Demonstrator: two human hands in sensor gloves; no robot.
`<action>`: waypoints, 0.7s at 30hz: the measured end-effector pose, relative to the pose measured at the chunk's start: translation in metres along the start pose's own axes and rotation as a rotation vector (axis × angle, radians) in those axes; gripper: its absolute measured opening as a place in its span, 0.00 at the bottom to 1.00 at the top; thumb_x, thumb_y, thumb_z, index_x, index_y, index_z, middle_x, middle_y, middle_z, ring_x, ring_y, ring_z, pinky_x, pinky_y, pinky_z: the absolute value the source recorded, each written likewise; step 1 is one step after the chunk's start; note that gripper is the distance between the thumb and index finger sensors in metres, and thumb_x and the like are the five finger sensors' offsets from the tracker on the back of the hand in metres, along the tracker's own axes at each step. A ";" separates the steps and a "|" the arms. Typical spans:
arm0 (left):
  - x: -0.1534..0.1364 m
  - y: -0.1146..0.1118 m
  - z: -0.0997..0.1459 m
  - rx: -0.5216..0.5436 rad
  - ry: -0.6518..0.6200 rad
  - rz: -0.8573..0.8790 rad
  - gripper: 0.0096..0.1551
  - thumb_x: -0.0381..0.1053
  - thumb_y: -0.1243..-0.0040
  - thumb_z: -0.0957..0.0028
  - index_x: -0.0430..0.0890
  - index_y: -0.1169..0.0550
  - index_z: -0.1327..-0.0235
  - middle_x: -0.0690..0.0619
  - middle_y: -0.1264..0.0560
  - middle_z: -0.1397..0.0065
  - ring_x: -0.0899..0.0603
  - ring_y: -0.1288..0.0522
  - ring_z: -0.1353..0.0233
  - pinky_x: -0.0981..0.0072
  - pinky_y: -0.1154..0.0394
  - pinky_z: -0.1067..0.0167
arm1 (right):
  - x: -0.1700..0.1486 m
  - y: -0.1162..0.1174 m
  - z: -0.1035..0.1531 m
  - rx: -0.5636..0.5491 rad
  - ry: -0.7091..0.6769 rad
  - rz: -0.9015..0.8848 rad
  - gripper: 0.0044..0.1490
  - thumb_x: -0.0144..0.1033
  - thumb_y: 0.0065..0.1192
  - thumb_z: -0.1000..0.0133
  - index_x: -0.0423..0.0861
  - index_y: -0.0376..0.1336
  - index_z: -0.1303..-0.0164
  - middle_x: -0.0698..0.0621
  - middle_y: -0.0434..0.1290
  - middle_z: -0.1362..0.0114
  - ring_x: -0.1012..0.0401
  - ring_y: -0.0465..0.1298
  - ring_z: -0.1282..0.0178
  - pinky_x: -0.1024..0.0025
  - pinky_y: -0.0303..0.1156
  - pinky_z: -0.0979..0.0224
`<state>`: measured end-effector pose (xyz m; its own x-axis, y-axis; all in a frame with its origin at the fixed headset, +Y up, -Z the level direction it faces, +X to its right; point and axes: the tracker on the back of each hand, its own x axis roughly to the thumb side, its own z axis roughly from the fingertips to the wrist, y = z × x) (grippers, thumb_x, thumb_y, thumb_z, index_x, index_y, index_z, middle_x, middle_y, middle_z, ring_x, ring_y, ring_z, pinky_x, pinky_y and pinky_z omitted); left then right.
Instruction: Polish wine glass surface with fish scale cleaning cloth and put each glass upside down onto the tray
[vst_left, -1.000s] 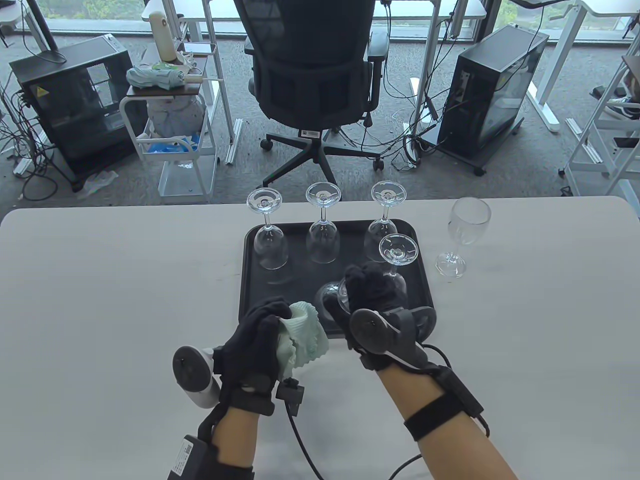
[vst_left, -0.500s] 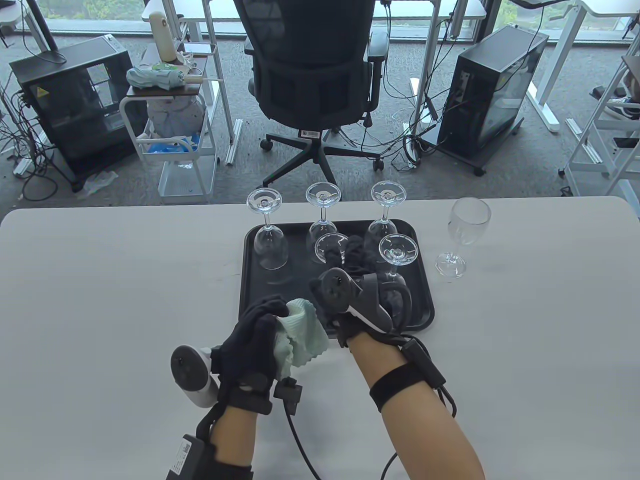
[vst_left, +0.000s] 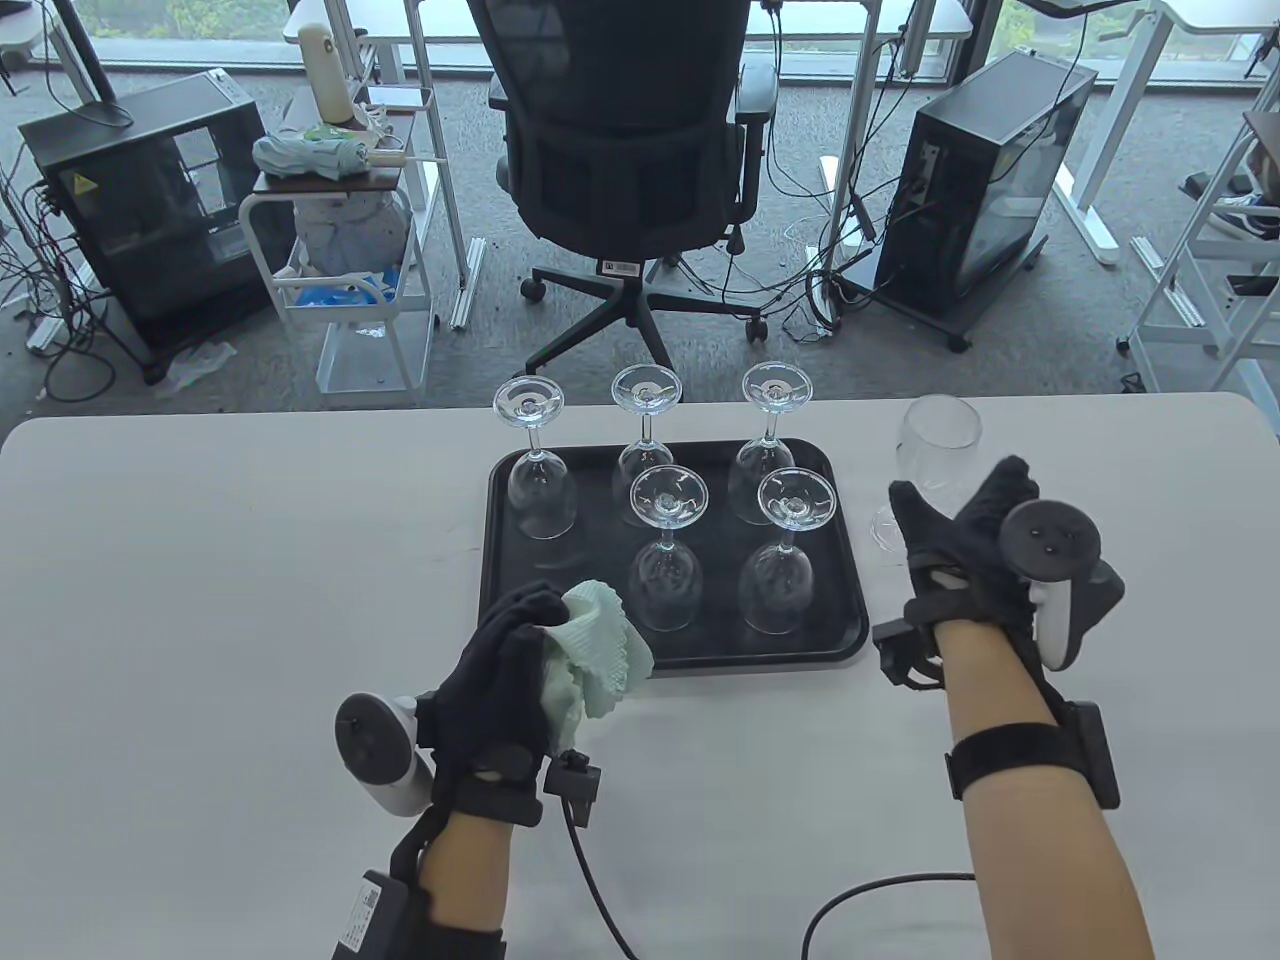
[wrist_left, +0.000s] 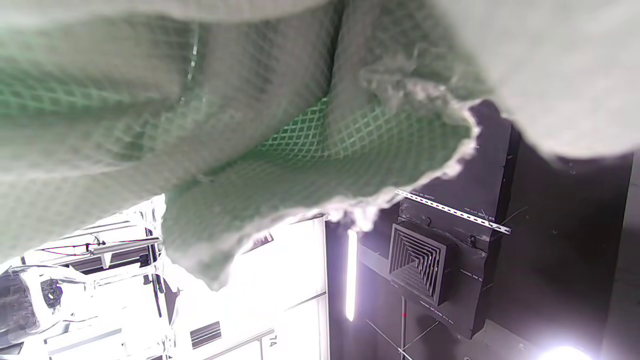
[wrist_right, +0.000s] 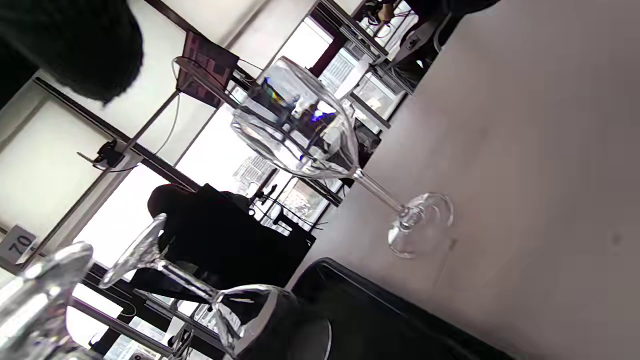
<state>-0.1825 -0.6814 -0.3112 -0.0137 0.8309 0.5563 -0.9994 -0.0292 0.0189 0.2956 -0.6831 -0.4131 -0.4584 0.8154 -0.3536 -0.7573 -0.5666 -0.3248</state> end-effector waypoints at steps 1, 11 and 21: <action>0.000 0.000 0.000 -0.001 0.000 -0.003 0.27 0.63 0.49 0.39 0.49 0.22 0.37 0.48 0.28 0.25 0.35 0.27 0.28 0.33 0.25 0.37 | -0.026 0.008 -0.011 0.041 0.058 -0.034 0.71 0.71 0.69 0.48 0.50 0.28 0.21 0.40 0.34 0.15 0.37 0.38 0.18 0.33 0.49 0.23; 0.003 0.000 -0.001 -0.009 -0.005 -0.004 0.28 0.63 0.50 0.39 0.49 0.22 0.36 0.48 0.28 0.24 0.35 0.27 0.28 0.33 0.25 0.36 | -0.056 0.053 -0.074 0.133 0.149 -0.020 0.70 0.68 0.74 0.50 0.53 0.33 0.18 0.40 0.38 0.14 0.38 0.36 0.19 0.32 0.45 0.23; 0.004 0.004 -0.001 0.000 -0.007 0.004 0.28 0.63 0.50 0.39 0.48 0.22 0.36 0.48 0.29 0.24 0.35 0.28 0.27 0.32 0.26 0.36 | -0.046 0.083 -0.112 0.115 0.183 -0.103 0.57 0.58 0.74 0.46 0.59 0.41 0.17 0.41 0.39 0.14 0.39 0.33 0.20 0.38 0.34 0.26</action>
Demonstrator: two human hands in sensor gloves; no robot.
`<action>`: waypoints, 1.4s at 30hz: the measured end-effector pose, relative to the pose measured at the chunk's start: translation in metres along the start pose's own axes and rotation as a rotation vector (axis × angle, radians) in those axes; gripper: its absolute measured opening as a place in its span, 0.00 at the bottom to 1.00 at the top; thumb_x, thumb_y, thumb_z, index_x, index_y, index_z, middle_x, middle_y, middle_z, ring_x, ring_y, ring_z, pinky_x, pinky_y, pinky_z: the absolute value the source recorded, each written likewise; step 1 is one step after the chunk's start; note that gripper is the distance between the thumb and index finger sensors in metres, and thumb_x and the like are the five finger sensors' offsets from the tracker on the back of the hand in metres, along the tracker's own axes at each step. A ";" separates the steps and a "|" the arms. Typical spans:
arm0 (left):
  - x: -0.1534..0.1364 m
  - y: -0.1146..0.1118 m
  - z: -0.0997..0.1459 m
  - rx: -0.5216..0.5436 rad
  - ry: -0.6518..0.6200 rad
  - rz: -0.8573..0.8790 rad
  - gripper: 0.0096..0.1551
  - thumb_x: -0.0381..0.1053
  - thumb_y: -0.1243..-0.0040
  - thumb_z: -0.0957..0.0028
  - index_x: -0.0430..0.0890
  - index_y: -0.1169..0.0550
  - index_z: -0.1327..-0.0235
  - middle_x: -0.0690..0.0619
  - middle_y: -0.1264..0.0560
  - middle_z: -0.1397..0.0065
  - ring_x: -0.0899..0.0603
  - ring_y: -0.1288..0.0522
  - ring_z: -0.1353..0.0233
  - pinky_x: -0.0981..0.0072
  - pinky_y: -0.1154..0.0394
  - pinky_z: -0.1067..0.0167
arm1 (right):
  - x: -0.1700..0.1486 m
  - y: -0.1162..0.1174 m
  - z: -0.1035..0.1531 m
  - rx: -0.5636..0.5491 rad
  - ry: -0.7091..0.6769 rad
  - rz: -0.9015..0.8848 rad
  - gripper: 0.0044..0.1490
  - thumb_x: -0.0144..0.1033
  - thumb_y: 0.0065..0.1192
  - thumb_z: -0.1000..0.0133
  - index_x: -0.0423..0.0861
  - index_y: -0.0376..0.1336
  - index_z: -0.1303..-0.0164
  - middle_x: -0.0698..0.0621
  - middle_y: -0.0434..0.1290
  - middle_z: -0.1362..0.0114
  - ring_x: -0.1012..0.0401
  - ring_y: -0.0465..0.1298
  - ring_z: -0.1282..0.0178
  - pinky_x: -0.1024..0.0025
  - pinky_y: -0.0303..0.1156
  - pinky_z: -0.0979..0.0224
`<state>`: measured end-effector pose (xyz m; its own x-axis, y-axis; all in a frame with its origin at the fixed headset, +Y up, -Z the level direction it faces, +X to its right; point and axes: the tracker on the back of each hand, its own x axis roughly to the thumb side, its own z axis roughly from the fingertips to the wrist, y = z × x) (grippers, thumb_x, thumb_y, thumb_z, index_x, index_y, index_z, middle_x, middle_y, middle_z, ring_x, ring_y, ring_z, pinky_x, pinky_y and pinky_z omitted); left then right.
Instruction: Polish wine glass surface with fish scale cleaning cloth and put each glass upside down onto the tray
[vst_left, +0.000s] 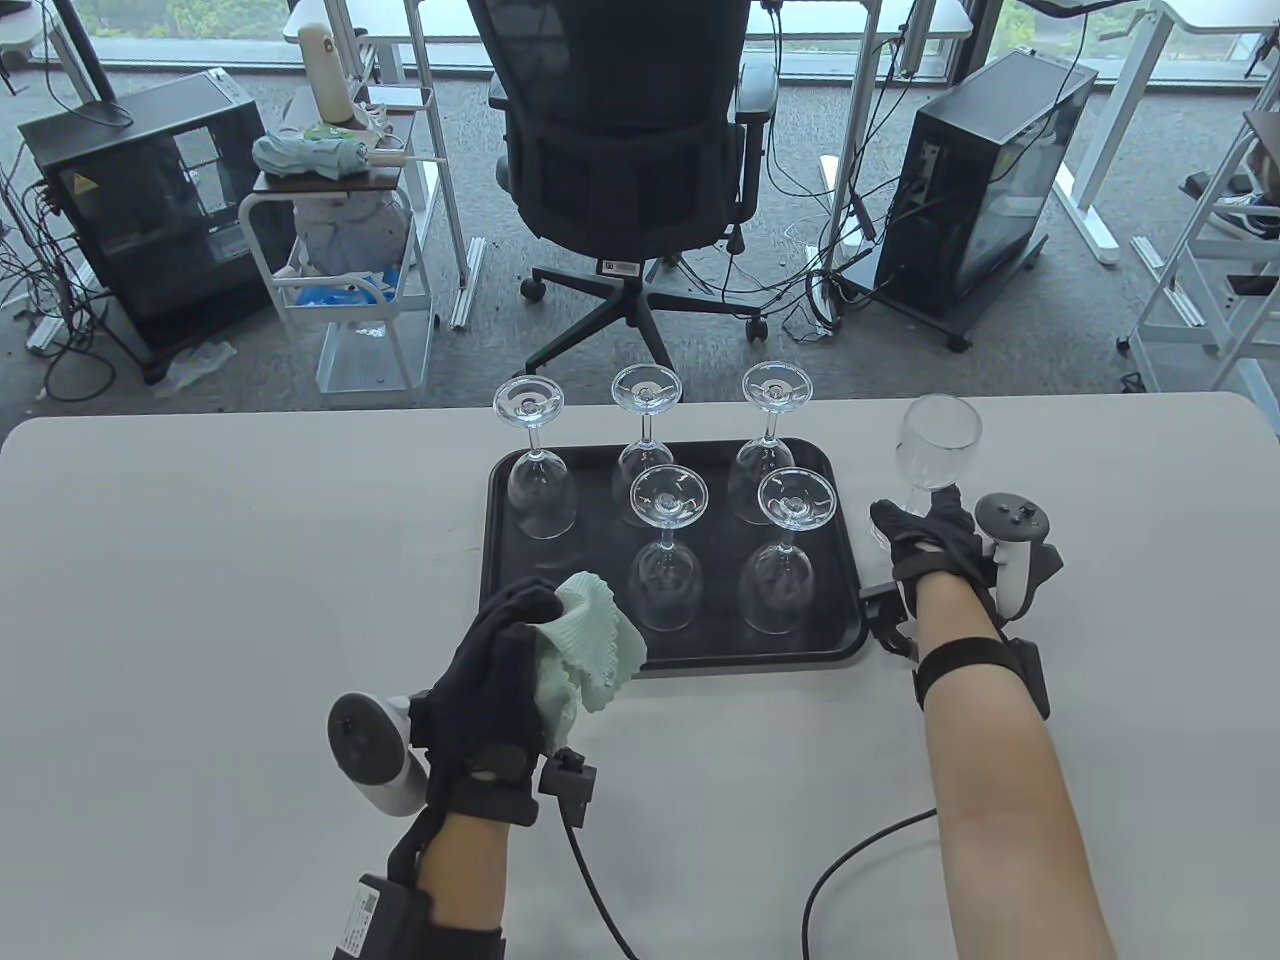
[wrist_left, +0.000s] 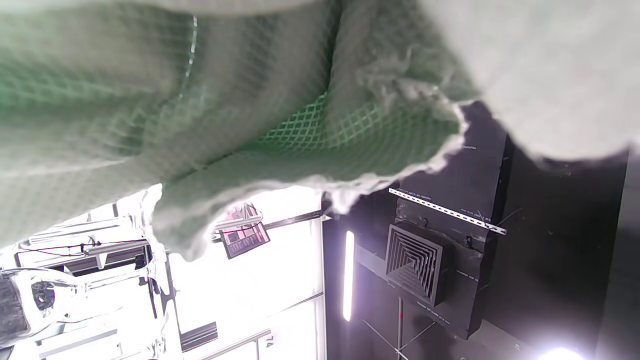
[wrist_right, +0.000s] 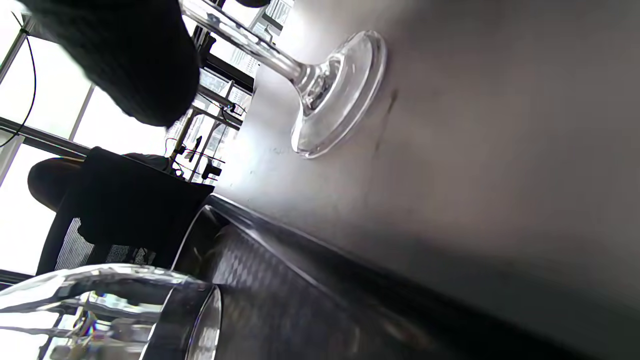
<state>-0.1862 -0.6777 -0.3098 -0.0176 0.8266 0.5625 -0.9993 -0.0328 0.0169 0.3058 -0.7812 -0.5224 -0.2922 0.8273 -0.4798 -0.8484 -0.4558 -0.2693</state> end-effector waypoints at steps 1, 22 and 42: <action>0.000 0.000 0.000 0.001 0.000 -0.001 0.28 0.63 0.50 0.39 0.49 0.22 0.36 0.48 0.29 0.24 0.35 0.28 0.27 0.33 0.26 0.36 | 0.001 0.001 0.000 -0.018 0.000 -0.003 0.55 0.57 0.74 0.45 0.59 0.44 0.18 0.41 0.41 0.14 0.40 0.34 0.19 0.38 0.35 0.26; -0.005 -0.006 0.002 0.000 0.025 0.015 0.28 0.63 0.50 0.39 0.49 0.23 0.35 0.48 0.29 0.23 0.35 0.28 0.26 0.32 0.27 0.35 | -0.009 -0.089 0.080 -0.239 -0.832 0.212 0.28 0.38 0.66 0.43 0.61 0.61 0.32 0.44 0.70 0.28 0.46 0.58 0.19 0.30 0.49 0.24; 0.010 -0.037 0.007 -0.107 -0.061 0.049 0.28 0.64 0.51 0.39 0.50 0.24 0.33 0.50 0.31 0.21 0.35 0.32 0.23 0.29 0.32 0.31 | 0.022 0.049 0.312 -0.274 -1.224 0.975 0.31 0.43 0.75 0.47 0.59 0.67 0.32 0.48 0.79 0.36 0.49 0.72 0.31 0.52 0.73 0.39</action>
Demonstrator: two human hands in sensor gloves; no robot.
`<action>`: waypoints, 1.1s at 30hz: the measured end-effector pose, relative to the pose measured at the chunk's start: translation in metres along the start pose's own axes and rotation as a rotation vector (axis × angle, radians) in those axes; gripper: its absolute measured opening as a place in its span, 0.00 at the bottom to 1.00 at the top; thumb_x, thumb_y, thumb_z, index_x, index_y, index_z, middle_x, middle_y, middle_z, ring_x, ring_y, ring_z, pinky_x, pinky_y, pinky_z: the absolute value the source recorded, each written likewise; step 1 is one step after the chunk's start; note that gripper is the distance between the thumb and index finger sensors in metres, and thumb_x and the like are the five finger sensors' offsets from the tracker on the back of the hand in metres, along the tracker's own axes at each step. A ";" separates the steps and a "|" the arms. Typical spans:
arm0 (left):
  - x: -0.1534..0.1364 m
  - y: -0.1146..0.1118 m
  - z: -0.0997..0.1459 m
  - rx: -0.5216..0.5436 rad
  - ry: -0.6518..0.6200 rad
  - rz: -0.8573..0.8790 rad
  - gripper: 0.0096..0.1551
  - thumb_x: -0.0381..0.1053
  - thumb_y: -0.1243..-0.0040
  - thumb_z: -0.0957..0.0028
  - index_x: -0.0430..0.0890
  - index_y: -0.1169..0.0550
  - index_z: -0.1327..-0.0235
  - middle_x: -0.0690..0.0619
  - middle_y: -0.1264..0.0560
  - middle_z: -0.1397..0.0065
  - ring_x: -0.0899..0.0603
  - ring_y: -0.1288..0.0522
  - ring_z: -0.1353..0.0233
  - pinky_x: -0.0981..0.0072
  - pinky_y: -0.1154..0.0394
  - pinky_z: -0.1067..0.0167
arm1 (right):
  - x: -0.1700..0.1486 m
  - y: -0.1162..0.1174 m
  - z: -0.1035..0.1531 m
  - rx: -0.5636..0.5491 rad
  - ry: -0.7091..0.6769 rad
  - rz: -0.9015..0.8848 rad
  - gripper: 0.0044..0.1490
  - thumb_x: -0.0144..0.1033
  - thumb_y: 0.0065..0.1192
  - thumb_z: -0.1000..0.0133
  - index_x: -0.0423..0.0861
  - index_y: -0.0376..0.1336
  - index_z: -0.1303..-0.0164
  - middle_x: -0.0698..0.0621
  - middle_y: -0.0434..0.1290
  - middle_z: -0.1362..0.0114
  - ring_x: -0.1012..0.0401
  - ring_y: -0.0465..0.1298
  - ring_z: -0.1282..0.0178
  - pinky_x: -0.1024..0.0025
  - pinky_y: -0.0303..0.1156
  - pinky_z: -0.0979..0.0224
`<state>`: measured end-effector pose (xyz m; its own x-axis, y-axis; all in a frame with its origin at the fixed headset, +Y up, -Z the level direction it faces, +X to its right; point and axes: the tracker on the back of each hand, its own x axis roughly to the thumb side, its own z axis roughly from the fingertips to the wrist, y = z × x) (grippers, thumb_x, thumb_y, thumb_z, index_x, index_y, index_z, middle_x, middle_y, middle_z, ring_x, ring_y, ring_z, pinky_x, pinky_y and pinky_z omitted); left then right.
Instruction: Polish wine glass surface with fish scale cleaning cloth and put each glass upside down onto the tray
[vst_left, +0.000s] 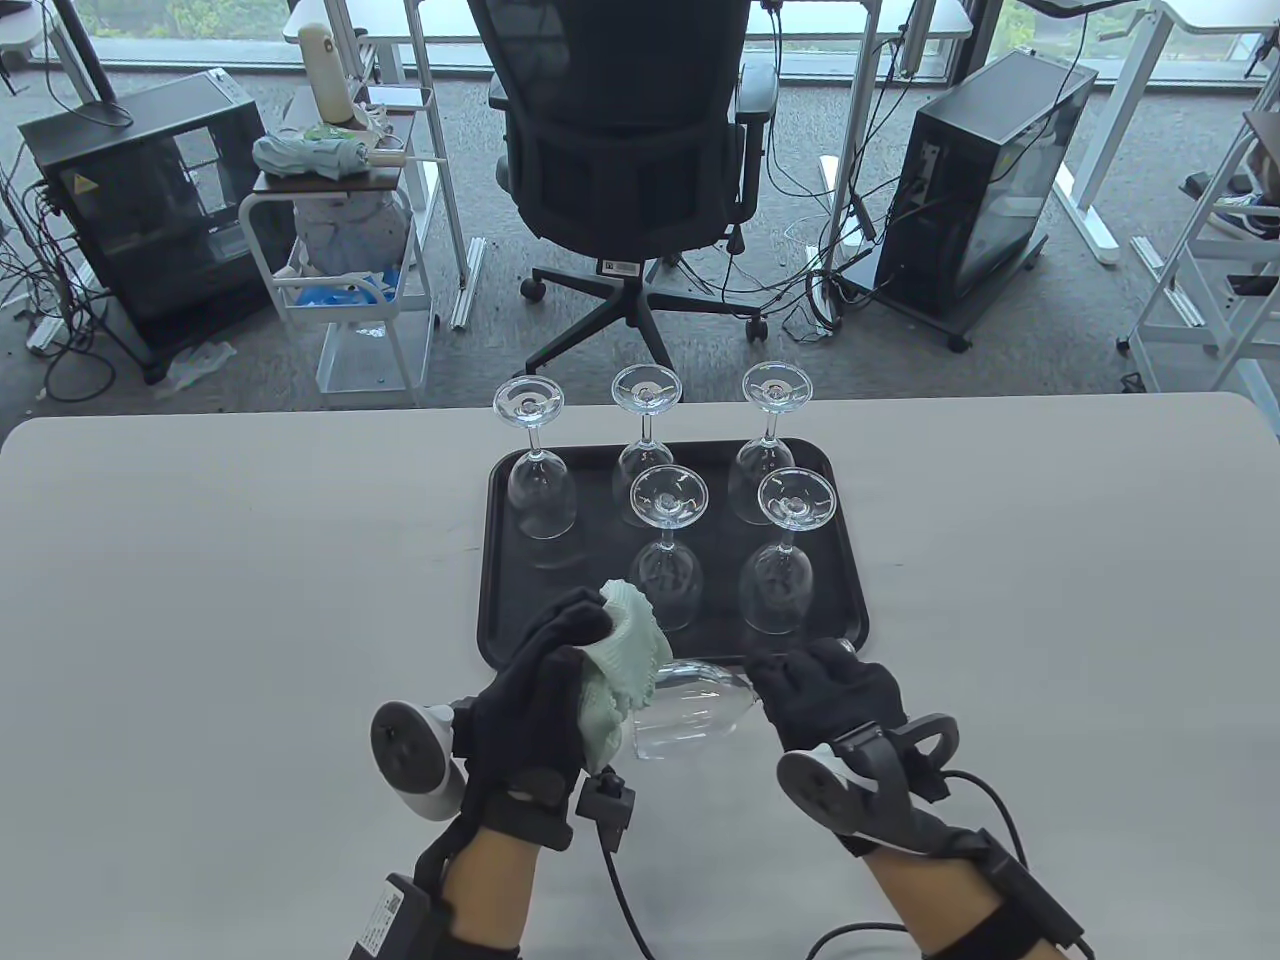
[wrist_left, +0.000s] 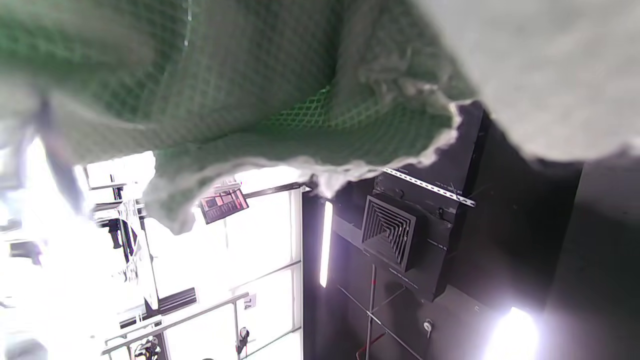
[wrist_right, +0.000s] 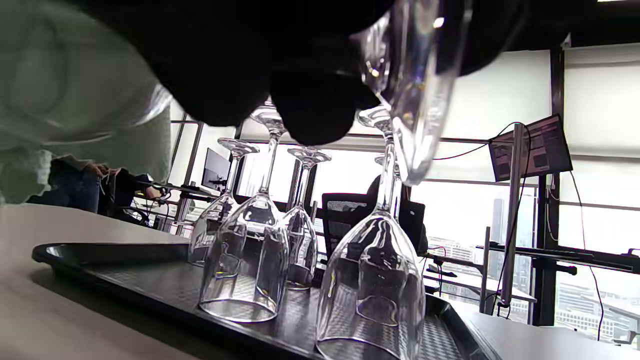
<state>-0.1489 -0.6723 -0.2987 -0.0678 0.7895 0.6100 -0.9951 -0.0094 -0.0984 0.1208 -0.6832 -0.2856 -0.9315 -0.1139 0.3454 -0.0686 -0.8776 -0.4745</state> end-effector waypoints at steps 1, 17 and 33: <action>0.001 -0.002 0.000 -0.007 -0.006 -0.001 0.29 0.64 0.51 0.40 0.51 0.24 0.33 0.50 0.31 0.21 0.35 0.32 0.23 0.29 0.33 0.30 | 0.006 -0.003 -0.003 -0.008 0.024 -0.010 0.31 0.43 0.75 0.47 0.59 0.67 0.32 0.48 0.79 0.36 0.49 0.72 0.31 0.51 0.73 0.39; -0.019 -0.018 0.005 -0.146 0.063 -0.183 0.35 0.70 0.45 0.43 0.58 0.33 0.26 0.53 0.43 0.15 0.37 0.43 0.19 0.29 0.30 0.35 | 0.004 -0.023 0.007 -0.282 -0.050 -0.085 0.32 0.47 0.76 0.47 0.60 0.66 0.32 0.51 0.79 0.36 0.51 0.74 0.34 0.54 0.76 0.43; -0.010 -0.012 0.006 -0.078 -0.014 -0.116 0.33 0.71 0.43 0.45 0.54 0.28 0.32 0.49 0.34 0.21 0.35 0.32 0.25 0.33 0.23 0.43 | -0.068 0.018 0.016 -0.254 0.072 -1.183 0.48 0.68 0.68 0.49 0.62 0.49 0.24 0.41 0.64 0.28 0.53 0.81 0.59 0.67 0.82 0.64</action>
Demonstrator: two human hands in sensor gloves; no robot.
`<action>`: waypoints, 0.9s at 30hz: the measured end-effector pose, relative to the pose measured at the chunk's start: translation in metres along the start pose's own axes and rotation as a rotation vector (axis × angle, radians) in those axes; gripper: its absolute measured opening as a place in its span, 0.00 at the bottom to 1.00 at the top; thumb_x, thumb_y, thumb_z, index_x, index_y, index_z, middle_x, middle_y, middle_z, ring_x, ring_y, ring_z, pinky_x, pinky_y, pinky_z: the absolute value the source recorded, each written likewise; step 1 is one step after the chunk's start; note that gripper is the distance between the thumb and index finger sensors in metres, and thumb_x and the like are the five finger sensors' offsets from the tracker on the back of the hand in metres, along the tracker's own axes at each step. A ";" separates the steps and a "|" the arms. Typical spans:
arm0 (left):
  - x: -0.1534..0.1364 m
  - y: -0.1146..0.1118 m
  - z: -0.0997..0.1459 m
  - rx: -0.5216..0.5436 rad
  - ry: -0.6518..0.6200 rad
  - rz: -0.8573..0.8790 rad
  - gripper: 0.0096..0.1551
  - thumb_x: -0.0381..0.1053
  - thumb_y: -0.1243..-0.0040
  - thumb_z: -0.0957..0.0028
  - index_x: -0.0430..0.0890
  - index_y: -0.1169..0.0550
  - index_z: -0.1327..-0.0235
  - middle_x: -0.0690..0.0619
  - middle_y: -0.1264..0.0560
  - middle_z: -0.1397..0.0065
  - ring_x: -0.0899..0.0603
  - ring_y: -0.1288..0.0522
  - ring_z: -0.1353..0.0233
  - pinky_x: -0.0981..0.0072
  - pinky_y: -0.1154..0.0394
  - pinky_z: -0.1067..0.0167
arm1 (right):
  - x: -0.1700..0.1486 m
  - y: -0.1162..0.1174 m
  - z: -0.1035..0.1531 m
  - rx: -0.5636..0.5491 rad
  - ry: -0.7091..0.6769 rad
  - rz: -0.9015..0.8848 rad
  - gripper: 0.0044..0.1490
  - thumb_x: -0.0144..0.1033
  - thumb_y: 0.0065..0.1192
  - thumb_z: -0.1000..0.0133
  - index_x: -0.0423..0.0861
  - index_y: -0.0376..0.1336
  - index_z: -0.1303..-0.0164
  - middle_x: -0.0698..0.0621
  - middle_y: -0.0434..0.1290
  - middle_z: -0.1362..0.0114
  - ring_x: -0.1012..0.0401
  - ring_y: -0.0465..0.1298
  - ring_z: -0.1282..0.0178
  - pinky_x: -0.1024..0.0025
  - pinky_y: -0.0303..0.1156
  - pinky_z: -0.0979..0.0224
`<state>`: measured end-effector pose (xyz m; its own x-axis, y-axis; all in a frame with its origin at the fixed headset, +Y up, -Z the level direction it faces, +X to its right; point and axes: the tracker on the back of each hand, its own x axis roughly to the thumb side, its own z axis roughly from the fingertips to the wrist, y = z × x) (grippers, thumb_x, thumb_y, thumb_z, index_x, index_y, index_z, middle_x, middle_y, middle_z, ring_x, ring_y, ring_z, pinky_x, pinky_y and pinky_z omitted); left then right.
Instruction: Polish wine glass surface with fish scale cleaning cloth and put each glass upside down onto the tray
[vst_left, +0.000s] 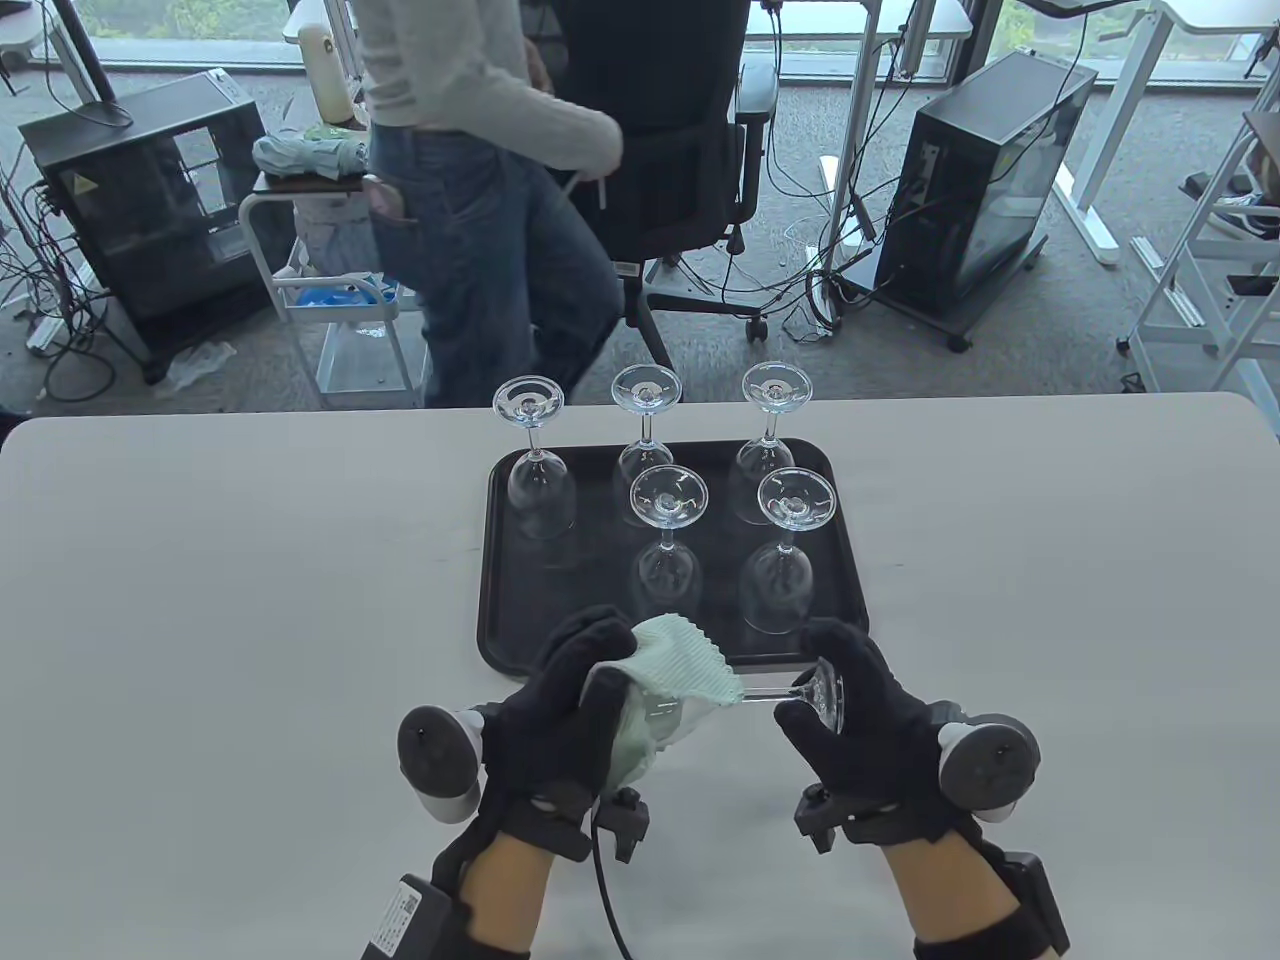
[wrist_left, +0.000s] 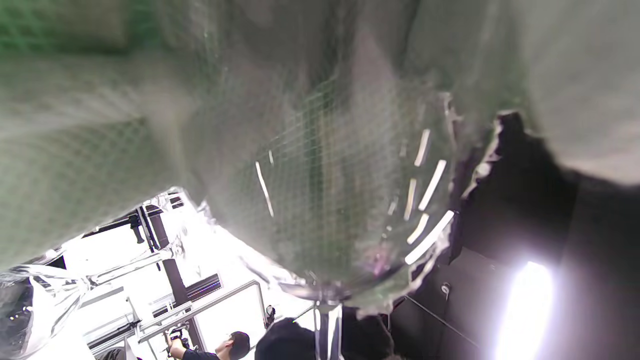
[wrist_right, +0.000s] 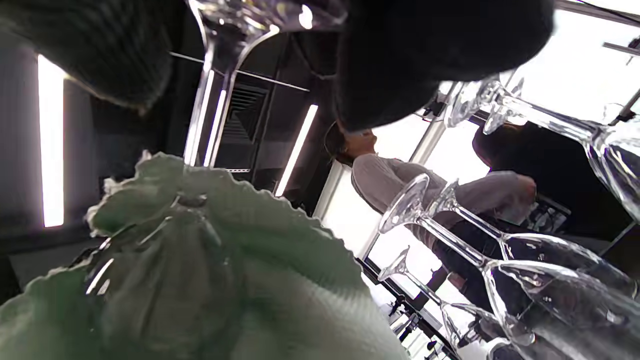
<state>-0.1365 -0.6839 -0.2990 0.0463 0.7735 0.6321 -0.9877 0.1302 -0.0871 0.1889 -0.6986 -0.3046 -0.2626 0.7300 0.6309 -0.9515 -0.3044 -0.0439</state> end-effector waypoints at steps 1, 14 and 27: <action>0.000 -0.001 0.000 -0.010 -0.024 -0.014 0.34 0.71 0.43 0.45 0.55 0.29 0.31 0.50 0.35 0.20 0.36 0.33 0.24 0.34 0.23 0.42 | -0.003 0.000 0.000 0.029 0.084 -0.027 0.48 0.72 0.63 0.47 0.61 0.49 0.24 0.40 0.66 0.30 0.55 0.81 0.62 0.70 0.81 0.67; -0.008 0.000 -0.001 -0.044 0.059 0.013 0.35 0.73 0.47 0.44 0.54 0.30 0.30 0.48 0.33 0.21 0.34 0.29 0.28 0.37 0.20 0.49 | 0.017 -0.004 0.004 -0.024 -0.227 0.299 0.52 0.65 0.67 0.47 0.60 0.41 0.23 0.42 0.60 0.26 0.52 0.80 0.53 0.65 0.82 0.56; -0.013 0.003 0.000 -0.054 0.101 0.038 0.36 0.74 0.48 0.43 0.56 0.31 0.29 0.48 0.34 0.21 0.32 0.28 0.29 0.41 0.18 0.54 | 0.024 -0.003 0.005 0.001 -0.315 0.431 0.57 0.66 0.67 0.47 0.59 0.38 0.22 0.41 0.57 0.22 0.50 0.79 0.50 0.62 0.83 0.53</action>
<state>-0.1399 -0.6930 -0.3076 0.0265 0.8367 0.5471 -0.9796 0.1308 -0.1525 0.1862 -0.6832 -0.2861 -0.5690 0.3193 0.7578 -0.7677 -0.5366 -0.3503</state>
